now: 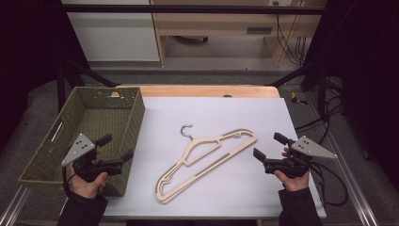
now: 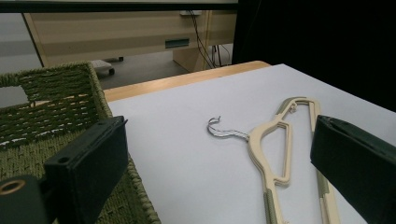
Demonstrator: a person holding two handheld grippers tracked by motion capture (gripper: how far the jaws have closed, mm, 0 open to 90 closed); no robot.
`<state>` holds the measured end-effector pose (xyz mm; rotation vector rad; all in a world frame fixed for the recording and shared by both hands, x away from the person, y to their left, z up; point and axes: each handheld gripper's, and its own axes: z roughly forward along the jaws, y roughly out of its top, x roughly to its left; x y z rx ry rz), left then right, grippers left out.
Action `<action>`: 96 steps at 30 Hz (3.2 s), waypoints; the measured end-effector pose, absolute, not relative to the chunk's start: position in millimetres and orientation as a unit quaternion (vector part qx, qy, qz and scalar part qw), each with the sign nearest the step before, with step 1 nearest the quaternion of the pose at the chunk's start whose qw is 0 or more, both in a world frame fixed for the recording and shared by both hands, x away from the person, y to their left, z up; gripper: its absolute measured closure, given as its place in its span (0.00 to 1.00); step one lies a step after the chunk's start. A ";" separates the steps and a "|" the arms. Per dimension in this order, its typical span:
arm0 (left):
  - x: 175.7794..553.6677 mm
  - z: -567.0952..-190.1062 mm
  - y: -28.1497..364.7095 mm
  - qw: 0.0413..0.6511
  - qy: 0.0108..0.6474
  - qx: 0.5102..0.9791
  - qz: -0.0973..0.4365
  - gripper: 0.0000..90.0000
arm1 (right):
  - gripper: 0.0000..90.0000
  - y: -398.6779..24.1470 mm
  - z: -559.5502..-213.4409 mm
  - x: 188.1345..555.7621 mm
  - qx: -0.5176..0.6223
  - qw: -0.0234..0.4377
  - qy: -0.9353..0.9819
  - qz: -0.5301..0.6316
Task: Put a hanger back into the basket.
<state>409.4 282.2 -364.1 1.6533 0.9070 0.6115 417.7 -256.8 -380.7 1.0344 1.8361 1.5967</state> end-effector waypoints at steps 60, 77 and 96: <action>411.9 -365.6 294.4 0.546 0.391 0.694 0.259 0.05 | 0.13 -103.9 -395.3 529.8 0.365 0.191 0.778 0.474; 411.7 -364.9 296.5 0.546 0.392 0.694 0.260 0.05 | 0.32 -69.2 -426.9 560.3 0.373 0.176 0.809 0.420; 412.6 -364.9 296.5 0.543 0.388 0.698 0.259 0.06 | 0.68 -42.7 -459.8 580.5 0.393 0.139 0.830 0.369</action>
